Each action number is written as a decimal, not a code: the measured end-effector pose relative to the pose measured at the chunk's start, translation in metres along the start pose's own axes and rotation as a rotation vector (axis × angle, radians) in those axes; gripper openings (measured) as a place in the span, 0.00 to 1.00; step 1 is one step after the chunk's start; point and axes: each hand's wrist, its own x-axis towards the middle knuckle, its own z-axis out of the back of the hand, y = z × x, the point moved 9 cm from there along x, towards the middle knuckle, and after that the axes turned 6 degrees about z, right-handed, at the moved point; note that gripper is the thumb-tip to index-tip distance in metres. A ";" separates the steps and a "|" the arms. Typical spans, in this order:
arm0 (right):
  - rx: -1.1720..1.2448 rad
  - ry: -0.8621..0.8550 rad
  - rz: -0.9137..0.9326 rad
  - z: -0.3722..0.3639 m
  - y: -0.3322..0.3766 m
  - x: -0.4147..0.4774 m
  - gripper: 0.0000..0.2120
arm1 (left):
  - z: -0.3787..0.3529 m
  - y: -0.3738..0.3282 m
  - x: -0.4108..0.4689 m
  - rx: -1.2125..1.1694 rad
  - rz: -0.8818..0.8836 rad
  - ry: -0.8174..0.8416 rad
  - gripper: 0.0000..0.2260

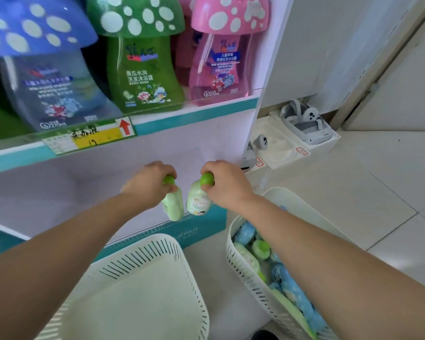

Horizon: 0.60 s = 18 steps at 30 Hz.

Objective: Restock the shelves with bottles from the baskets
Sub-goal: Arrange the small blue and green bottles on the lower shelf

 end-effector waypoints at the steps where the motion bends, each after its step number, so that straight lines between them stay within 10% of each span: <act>1: -0.001 -0.016 0.000 -0.002 -0.001 0.004 0.13 | 0.000 0.006 0.006 -0.025 0.023 -0.021 0.11; 18: -0.050 -0.092 0.094 -0.028 -0.026 0.043 0.15 | -0.028 -0.002 0.144 -0.011 -0.083 -0.186 0.11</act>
